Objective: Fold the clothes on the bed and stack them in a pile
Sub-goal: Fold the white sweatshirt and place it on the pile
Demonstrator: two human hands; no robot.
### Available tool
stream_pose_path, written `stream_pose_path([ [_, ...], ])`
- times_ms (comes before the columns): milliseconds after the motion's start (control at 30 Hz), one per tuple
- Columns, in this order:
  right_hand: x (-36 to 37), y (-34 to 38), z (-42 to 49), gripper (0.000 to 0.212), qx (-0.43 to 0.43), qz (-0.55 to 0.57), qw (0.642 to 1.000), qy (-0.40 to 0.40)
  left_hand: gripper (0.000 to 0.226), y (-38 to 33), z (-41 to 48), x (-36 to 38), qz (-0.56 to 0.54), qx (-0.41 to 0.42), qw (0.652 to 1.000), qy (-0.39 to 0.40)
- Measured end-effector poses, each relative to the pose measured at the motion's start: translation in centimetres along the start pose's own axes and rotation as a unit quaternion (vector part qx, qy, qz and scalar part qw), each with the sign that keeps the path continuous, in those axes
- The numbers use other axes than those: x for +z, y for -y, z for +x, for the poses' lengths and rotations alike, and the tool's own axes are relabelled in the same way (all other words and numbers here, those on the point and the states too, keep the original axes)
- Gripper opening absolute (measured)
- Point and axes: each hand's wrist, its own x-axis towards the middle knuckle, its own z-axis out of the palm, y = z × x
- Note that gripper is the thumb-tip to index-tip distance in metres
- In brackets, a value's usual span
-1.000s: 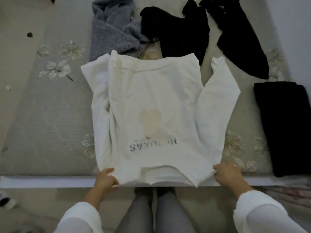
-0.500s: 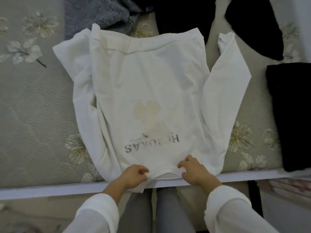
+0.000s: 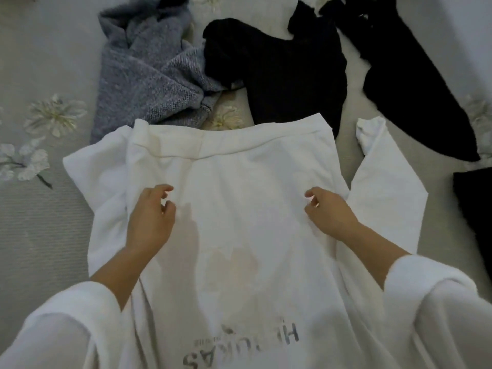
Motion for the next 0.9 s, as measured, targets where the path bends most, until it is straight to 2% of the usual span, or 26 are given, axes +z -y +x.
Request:
stream_pose_path([
  [133,-1.4,1.3,7.2,0.039,-0.025,0.041,0.997,-0.066,0.041,0.1,6.1,-0.5,0.003,0.017,0.99,-0.137],
  [200,-1.8,2.0,10.2,0.042,-0.031,0.066,0.991,-0.11,0.046,0.2,8.4,-0.6,-0.017,0.01,0.984,-0.175],
  [300,-2.2,3.1,13.7,0.046,-0.073,0.044,0.987,-0.135,0.05,0.8,10.8,-0.6,-0.001,0.018,0.988,-0.151],
  [433,-1.6,4.5,16.5,0.052,-0.124,-0.07,0.989,-0.036,0.045,1.7,12.1,-0.2,0.106,0.024,0.991,-0.078],
  [533,-1.0,4.8,17.5,0.057,-0.109,-0.132,0.985,-0.017,0.033,2.2,12.3,-0.5,0.125,0.02,0.988,-0.09],
  [600,-1.2,4.9,18.1,0.06,-0.076,-0.128,0.989,-0.024,0.025,2.4,12.7,-1.2,0.106,0.015,0.991,-0.077],
  [667,-1.8,5.0,18.7,0.047,-0.056,-0.117,0.991,-0.021,0.016,2.2,13.5,-2.0,0.092,0.01,0.994,-0.049],
  [733,-2.2,4.9,18.8,0.028,-0.059,-0.125,0.99,-0.043,0.006,2.0,14.4,-2.8,0.111,0.002,0.993,-0.035],
  [800,-2.5,4.5,18.4,0.019,-0.066,-0.146,0.982,-0.101,0.008,1.9,15.1,-3.5,0.13,0.01,0.99,-0.052],
  [900,-3.4,3.4,17.7,0.019,-0.089,-0.116,0.97,-0.195,0.01,1.7,15.6,-4.3,0.068,0.044,0.987,-0.141],
])
